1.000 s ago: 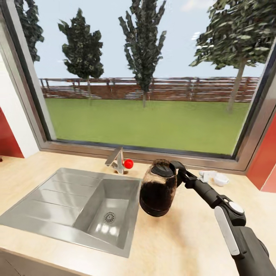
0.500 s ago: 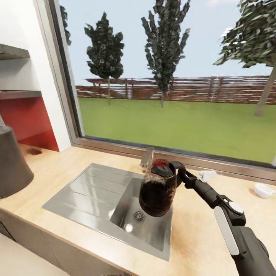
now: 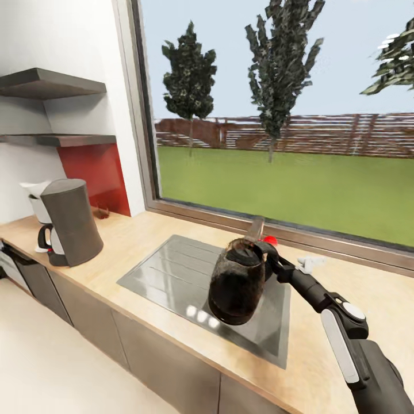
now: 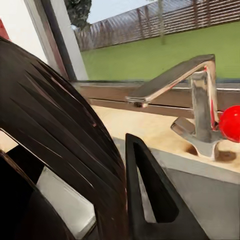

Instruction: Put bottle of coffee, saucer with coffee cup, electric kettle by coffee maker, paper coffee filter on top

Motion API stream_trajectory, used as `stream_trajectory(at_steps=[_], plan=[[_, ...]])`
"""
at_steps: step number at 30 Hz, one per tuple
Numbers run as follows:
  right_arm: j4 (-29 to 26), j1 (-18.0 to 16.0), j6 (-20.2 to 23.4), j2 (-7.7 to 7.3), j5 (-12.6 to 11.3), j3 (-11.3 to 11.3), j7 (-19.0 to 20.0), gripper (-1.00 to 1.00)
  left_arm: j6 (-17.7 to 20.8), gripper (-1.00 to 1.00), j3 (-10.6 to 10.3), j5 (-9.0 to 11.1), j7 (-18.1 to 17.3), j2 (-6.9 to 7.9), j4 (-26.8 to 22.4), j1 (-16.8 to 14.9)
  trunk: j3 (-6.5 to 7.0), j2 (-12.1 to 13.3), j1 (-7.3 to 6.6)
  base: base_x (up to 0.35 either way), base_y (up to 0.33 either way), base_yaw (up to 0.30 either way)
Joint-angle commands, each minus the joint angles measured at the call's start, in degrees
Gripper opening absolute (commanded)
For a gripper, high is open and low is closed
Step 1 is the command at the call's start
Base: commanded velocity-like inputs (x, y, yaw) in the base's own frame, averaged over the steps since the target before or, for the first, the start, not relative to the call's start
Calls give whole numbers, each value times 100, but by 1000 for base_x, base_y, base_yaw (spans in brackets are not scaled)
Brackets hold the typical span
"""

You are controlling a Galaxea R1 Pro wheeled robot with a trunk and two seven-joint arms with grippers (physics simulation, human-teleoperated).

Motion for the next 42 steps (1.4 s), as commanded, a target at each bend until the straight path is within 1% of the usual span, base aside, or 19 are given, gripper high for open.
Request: stream_trajectory(at_steps=[1, 7, 18, 24, 42], plan=[[-8, -4, 51, -1, -65, -10, 11, -100, 14, 100, -50, 55, 9, 0, 3, -7, -11, -11, 5, 173, 194, 278], [-2, -4, 52, -1, -65, -12, 11, -100, 13, 100, -51, 55, 9, -5, 2, -7, -11, -11, 5, 181, 248, 278], [-5, -4, 50, 0, -65, -14, 11, -100, 23, 100, -52, 63, 9, 2, 3, -7, -11, -11, 5, 16, 327, 259], [-2, -4, 44, -3, -65, -9, 11, -100, 29, 100, -56, 71, 16, 34, -4, -7, -11, -11, 5, 71, 324, 36], [23, -4, 44, 0, -31, -18, -19, -100, 23, 100, -61, 63, 18, 14, -6, -7, -11, -11, 5, 280, 224, 0]])
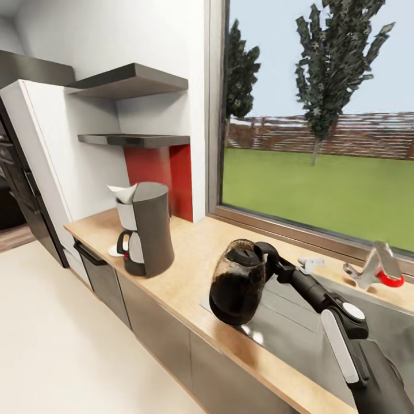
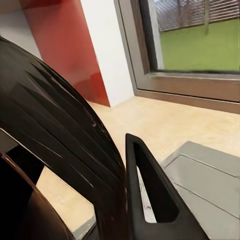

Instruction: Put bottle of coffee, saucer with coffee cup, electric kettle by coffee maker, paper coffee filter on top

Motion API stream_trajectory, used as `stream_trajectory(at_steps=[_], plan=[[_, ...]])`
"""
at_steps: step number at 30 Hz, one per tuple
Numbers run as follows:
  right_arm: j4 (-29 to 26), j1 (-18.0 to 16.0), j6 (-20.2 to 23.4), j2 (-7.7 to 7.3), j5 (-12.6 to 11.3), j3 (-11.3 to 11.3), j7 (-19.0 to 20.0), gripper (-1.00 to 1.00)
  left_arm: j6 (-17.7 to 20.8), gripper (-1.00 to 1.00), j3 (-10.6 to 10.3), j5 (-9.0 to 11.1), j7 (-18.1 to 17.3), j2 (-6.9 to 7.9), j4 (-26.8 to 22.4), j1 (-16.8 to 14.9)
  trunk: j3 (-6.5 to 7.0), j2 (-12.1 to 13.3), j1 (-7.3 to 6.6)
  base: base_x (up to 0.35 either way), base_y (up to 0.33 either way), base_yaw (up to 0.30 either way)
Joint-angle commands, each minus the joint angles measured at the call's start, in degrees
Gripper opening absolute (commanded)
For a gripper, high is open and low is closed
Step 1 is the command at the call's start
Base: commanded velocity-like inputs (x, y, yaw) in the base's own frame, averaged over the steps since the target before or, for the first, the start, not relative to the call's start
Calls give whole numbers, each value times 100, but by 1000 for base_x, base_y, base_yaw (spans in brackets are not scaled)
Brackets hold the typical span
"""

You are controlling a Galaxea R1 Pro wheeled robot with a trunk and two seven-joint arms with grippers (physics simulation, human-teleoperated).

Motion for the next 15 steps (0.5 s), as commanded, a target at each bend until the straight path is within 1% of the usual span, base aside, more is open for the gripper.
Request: stream_trajectory(at_steps=[1, 4, 9, 12, 15], plan=[[4, -6, 50, 2, -53, -10, 9, -100, 14, 100, -49, 55, 9, -1, 2, -5, -11, -12, 6, 282, 233, 0], [18, -6, 58, 2, -36, -10, -14, -100, 13, 100, -49, 55, 9, 6, 2, -5, -11, -12, 6, 282, 234, 0], [20, -6, 53, 2, -52, -9, -544, -100, 13, 100, -49, 54, 9, 3, 2, -5, -11, -12, 6, 268, 244, 0], [19, -6, 49, 2, -56, -8, -653, -100, 13, 100, -49, 49, 9, 3, 2, -5, -11, -12, 6, 239, 270, 0], [20, -6, 45, 2, -57, -7, -667, -100, 13, 100, -47, 51, 9, 6, 2, -5, -11, -12, 6, 234, 275, 0]])
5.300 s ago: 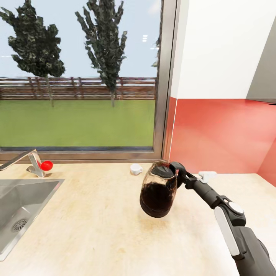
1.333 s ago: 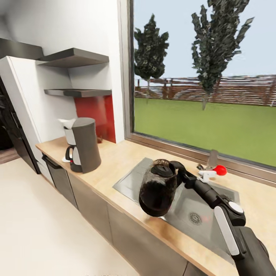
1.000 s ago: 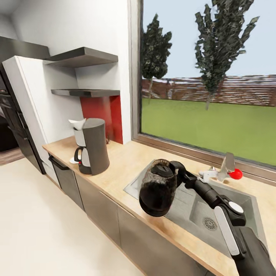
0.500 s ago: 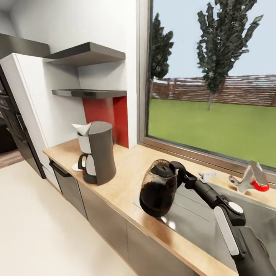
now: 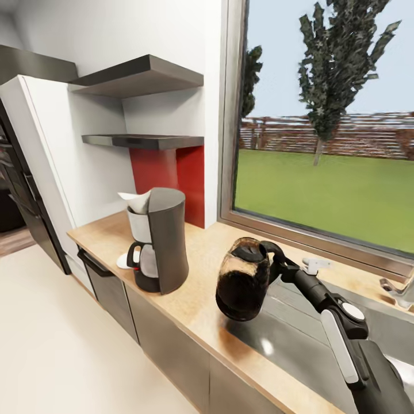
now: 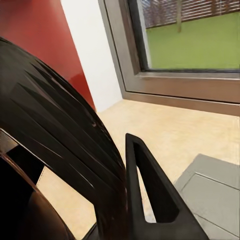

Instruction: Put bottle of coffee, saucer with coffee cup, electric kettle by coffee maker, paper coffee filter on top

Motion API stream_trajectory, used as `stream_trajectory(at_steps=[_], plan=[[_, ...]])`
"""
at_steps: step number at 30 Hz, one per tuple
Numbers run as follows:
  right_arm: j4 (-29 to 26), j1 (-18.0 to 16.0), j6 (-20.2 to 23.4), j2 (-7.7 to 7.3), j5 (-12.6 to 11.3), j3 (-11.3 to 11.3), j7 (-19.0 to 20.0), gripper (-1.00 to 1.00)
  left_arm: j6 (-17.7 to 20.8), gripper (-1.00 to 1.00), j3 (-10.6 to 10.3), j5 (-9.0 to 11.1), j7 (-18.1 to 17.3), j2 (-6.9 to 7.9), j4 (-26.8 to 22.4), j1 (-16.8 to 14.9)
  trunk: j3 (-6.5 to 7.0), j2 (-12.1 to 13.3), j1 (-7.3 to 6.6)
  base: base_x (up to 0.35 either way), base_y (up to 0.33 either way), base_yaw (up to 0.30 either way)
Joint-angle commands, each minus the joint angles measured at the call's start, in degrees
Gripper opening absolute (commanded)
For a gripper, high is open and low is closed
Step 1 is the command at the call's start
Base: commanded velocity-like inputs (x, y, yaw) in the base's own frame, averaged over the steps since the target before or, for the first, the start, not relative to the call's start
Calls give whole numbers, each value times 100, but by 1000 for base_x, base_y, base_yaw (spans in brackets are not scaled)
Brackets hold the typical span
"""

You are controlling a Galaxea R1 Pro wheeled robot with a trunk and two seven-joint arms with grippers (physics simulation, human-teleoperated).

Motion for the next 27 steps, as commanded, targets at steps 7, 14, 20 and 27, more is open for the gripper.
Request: stream_trajectory(at_steps=[7, 14, 20, 27], plan=[[2, -6, 47, 2, -40, -3, -2, -100, 15, 100, -44, 56, 8, 4, 2, -5, -11, -12, 6, 232, 278, 0], [176, -6, 39, 2, -13, 6, -27, -100, 15, 100, -43, 57, 8, 35, 2, -5, -11, -12, 6, 261, 228, 0], [302, -6, 38, 2, -22, -4, -505, -100, 15, 100, -54, 51, 8, 32, 2, -5, -11, -12, 6, 278, 94, 0], [285, -6, 38, 2, -26, -9, -1054, -100, 55, 100, -52, 32, 0, 52, 2, -5, -11, -12, 6, 28, 10, 0]])
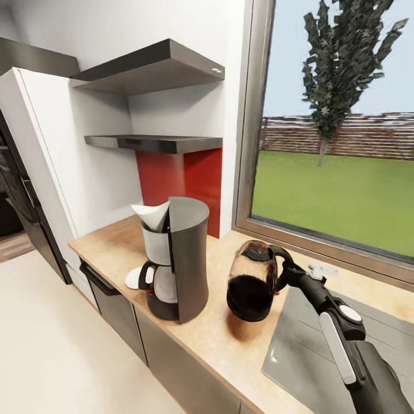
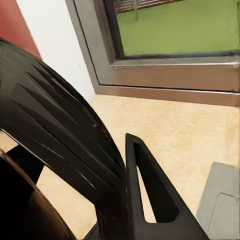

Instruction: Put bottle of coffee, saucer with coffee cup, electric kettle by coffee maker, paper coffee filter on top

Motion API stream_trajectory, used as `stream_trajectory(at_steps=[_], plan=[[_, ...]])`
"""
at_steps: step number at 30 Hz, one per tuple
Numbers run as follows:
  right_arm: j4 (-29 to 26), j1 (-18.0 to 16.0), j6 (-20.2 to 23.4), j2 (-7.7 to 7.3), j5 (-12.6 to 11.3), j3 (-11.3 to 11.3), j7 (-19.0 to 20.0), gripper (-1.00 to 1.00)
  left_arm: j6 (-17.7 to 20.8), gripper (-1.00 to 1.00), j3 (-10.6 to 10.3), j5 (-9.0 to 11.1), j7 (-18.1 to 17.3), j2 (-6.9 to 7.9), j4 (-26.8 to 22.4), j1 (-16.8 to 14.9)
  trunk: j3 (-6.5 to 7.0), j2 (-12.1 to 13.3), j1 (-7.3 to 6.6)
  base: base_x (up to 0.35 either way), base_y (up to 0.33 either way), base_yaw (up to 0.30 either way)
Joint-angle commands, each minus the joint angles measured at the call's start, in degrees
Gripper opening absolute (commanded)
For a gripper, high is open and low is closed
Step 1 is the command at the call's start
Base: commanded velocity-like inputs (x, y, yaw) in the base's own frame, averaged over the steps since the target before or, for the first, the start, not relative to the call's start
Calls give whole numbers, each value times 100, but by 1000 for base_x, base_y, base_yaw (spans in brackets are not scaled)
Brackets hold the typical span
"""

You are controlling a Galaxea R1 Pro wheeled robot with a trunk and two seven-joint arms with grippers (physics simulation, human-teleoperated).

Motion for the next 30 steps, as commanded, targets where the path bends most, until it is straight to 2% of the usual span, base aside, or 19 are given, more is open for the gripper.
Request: stream_trajectory(at_steps=[1, 3, 10, 26, 30], plan=[[-2, -5, 32, 1, -57, -3, -61, -100, 16, 100, -49, 55, 10, 1, 3, -6, -11, -12, 4, 91, 67, 0], [66, -5, 25, 1, -57, 5, -172, -100, 18, 100, -55, 55, 9, 3, 3, -6, -11, -12, 4, 97, 87, 0], [225, -5, -12, 1, -54, 18, -201, -100, 18, 100, -56, 61, 9, -3, 3, -9, -11, -12, 4, 16, 132, 0], [233, -5, -30, 1, -37, 0, -201, -100, -5, 100, -57, 56, 3, -6, 3, -32, -11, -12, 4, 5, 6, 0], [403, -5, -50, 1, -39, 0, -207, -100, 10, 100, -57, 62, 1, 3, 3, -32, -11, -12, 4, 76, 0, 0]])
